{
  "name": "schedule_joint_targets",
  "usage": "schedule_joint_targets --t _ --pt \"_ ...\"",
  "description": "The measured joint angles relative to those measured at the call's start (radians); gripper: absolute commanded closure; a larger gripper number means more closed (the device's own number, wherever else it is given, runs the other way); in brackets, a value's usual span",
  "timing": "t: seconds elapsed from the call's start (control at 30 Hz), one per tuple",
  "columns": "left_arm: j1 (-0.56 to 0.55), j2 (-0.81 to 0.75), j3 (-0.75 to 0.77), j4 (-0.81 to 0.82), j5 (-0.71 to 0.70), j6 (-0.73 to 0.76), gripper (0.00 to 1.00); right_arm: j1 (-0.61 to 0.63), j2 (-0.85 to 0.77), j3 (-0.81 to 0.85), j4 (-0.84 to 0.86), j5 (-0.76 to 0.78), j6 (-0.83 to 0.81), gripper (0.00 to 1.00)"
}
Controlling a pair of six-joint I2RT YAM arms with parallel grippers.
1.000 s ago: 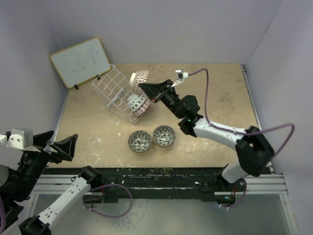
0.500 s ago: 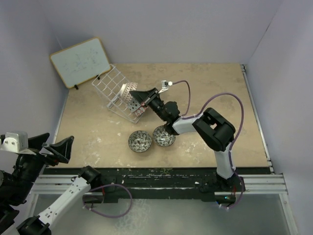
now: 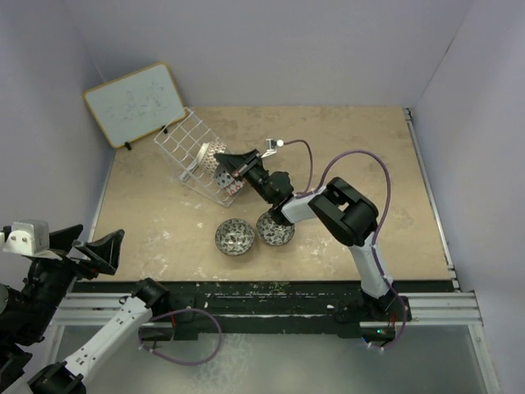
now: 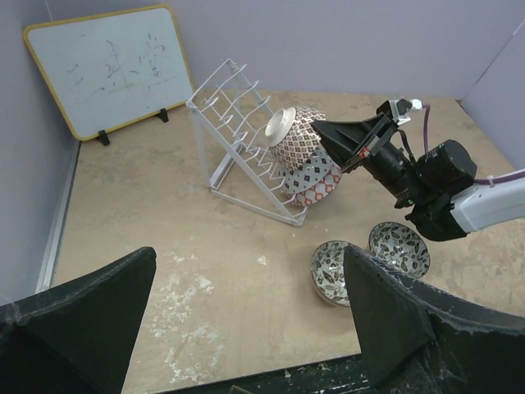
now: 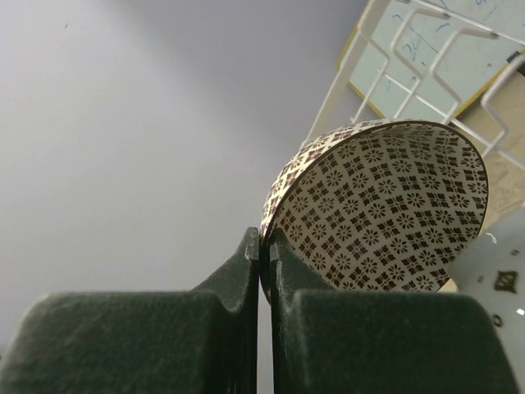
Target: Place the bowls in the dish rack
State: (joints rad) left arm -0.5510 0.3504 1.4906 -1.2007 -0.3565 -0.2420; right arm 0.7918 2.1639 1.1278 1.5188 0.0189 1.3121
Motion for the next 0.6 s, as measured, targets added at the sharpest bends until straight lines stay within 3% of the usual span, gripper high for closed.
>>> schedule_joint_targets --t 0.43,0.6 --pt "0.000 0.000 0.006 -0.003 -0.005 0.000 0.01 -0.008 0.089 0.032 0.032 0.038 0.095 1.00" --pt "0.000 0.000 0.006 -0.003 -0.009 0.000 0.01 -0.008 0.090 0.031 0.032 0.045 0.113 0.95"
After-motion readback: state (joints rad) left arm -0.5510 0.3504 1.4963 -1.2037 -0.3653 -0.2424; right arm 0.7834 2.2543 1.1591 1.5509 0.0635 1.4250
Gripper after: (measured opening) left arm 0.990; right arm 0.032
